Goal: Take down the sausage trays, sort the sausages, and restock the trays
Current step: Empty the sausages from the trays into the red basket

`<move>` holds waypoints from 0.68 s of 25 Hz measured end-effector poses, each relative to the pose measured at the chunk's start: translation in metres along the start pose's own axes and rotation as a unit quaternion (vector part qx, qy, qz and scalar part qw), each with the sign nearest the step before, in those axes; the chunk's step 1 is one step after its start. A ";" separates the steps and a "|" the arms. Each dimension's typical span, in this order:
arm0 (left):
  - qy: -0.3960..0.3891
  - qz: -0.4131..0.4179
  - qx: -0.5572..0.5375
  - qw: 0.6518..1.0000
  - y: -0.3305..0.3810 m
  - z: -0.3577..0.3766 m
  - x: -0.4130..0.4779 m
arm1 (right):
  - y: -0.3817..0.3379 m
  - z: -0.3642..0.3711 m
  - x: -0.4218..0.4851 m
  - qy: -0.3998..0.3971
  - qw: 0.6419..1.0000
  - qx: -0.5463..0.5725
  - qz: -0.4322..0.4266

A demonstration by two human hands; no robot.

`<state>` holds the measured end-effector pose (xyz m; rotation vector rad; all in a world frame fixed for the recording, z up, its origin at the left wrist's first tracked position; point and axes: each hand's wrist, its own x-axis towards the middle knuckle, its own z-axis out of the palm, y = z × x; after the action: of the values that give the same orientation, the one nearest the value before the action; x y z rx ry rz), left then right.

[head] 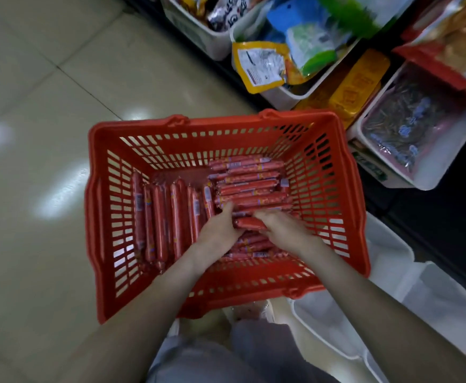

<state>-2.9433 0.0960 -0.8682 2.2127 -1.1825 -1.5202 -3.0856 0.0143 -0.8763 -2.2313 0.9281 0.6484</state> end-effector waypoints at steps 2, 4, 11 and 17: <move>0.003 0.020 0.107 0.994 -0.003 0.006 0.005 | 0.003 0.006 0.003 0.011 0.997 -0.074 -0.029; 0.019 0.035 0.195 0.980 -0.001 0.009 0.007 | 0.004 0.010 -0.002 0.035 0.993 -0.098 -0.048; 0.041 0.119 0.360 0.924 -0.013 0.018 -0.003 | 0.008 0.012 -0.004 0.009 0.987 -0.158 -0.032; -0.039 0.040 0.398 0.915 -0.004 0.022 0.002 | -0.002 0.002 0.008 -0.049 0.962 -0.267 0.025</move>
<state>-2.9601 0.1031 -0.8817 2.5013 -2.1919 -1.2187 -3.0794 0.0131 -0.8818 -2.6146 0.8294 1.1313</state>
